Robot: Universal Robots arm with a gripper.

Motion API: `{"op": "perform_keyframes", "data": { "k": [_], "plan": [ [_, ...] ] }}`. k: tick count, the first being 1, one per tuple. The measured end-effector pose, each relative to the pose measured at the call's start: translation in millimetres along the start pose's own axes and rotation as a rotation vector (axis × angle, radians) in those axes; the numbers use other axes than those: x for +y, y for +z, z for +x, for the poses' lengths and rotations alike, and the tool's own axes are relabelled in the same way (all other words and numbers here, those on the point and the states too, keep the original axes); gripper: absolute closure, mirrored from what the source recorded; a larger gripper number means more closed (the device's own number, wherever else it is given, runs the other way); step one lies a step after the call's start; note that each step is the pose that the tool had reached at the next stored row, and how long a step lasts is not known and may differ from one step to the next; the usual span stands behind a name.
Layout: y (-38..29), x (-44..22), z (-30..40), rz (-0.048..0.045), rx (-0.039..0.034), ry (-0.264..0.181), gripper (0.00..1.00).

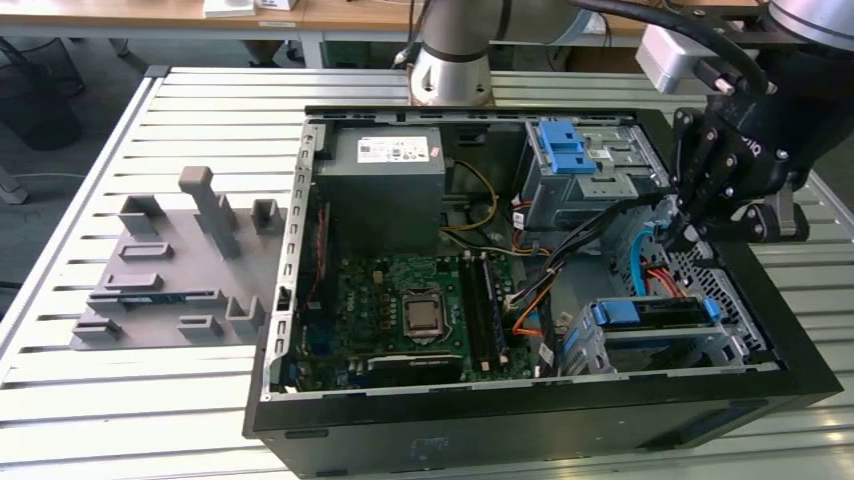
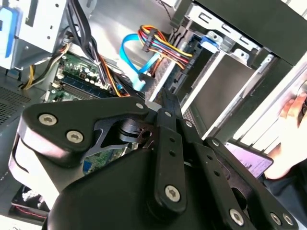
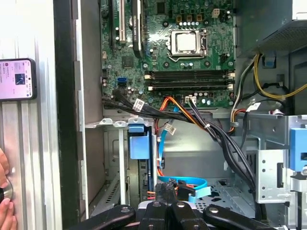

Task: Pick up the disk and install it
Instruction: 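Insert the second disk wire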

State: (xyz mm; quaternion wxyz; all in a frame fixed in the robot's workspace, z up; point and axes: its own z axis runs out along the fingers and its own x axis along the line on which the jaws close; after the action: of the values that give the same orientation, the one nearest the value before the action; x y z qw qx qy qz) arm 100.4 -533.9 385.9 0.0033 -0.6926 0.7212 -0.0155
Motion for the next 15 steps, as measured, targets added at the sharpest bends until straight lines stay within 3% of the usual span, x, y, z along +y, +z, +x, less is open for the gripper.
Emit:
{"op": "perform_keyframes", "data": {
  "k": [7, 15],
  "plan": [
    [-6.1, 0.8, -6.7, 0.0000, 0.0000, 0.000, 0.89],
    [-6.4, 1.2, -15.2, 0.0000, 0.0001, 0.000, 0.89]
  ]
}}
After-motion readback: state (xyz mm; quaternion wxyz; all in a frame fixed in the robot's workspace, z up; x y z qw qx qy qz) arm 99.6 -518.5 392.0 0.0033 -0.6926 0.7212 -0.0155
